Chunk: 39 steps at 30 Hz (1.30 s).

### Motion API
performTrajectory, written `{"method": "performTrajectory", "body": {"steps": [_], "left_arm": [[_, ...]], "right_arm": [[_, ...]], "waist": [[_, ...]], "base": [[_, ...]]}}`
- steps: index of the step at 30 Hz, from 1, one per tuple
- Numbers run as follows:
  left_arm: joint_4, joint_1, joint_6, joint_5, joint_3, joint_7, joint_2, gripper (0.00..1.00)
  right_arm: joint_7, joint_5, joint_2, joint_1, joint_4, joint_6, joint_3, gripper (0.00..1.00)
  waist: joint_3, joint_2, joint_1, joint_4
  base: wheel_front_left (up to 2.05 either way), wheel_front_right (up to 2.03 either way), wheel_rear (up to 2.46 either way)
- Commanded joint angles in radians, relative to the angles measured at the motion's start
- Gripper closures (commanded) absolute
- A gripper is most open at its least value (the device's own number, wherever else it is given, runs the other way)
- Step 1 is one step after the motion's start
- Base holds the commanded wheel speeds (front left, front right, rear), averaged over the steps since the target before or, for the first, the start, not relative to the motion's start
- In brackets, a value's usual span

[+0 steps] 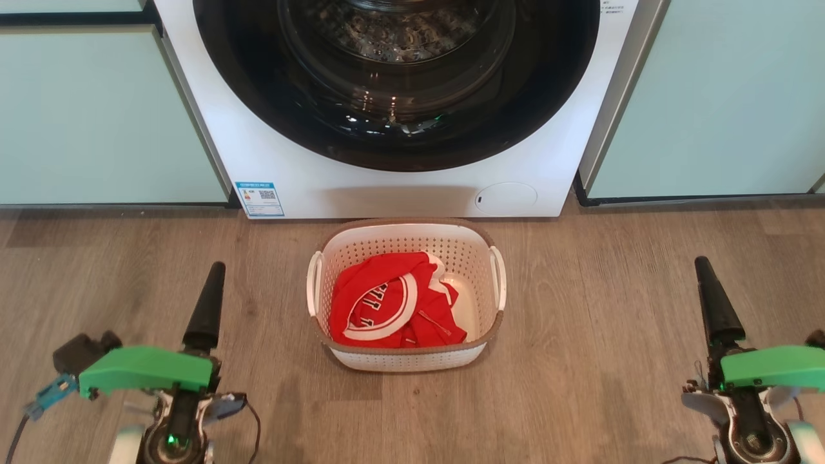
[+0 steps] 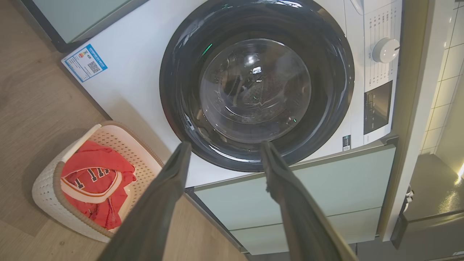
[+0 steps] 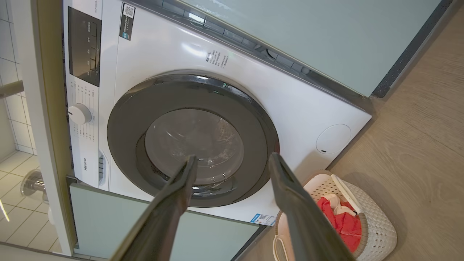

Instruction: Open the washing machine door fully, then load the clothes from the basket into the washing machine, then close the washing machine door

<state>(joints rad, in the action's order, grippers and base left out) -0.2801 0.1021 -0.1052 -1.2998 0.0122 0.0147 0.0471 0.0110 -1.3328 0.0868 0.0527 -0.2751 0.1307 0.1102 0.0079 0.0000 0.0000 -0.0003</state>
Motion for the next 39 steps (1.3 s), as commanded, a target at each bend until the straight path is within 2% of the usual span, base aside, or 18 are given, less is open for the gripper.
{"method": "performTrajectory", "body": {"steps": [1, 8, 39], "left_arm": [[0.049, 0.066, 0.005, 0.057, 0.003, -0.016, 0.018, 0.0], [0.066, 0.081, 0.017, 0.196, -0.019, -0.037, 0.026, 0.0], [0.038, 0.16, 0.105, 0.644, -0.097, -0.124, 0.072, 0.0]], "right_arm": [[-0.015, 0.063, 0.026, 0.056, 0.049, 0.0, -0.002, 0.0], [-0.035, 0.228, 0.034, 0.069, 0.072, 0.0, -0.013, 0.0], [-0.106, 0.702, 0.056, 0.128, 0.035, 0.0, -0.057, 0.0]], "waist": [[0.0, 0.0, 0.0, 0.0], [0.001, 0.0, 0.0, 0.001], [0.021, 0.0, 0.0, -0.003]], "base": [[0.0, 0.0, 0.0], [0.0, 0.0, 0.0], [0.0, 0.0, 0.0]]}}
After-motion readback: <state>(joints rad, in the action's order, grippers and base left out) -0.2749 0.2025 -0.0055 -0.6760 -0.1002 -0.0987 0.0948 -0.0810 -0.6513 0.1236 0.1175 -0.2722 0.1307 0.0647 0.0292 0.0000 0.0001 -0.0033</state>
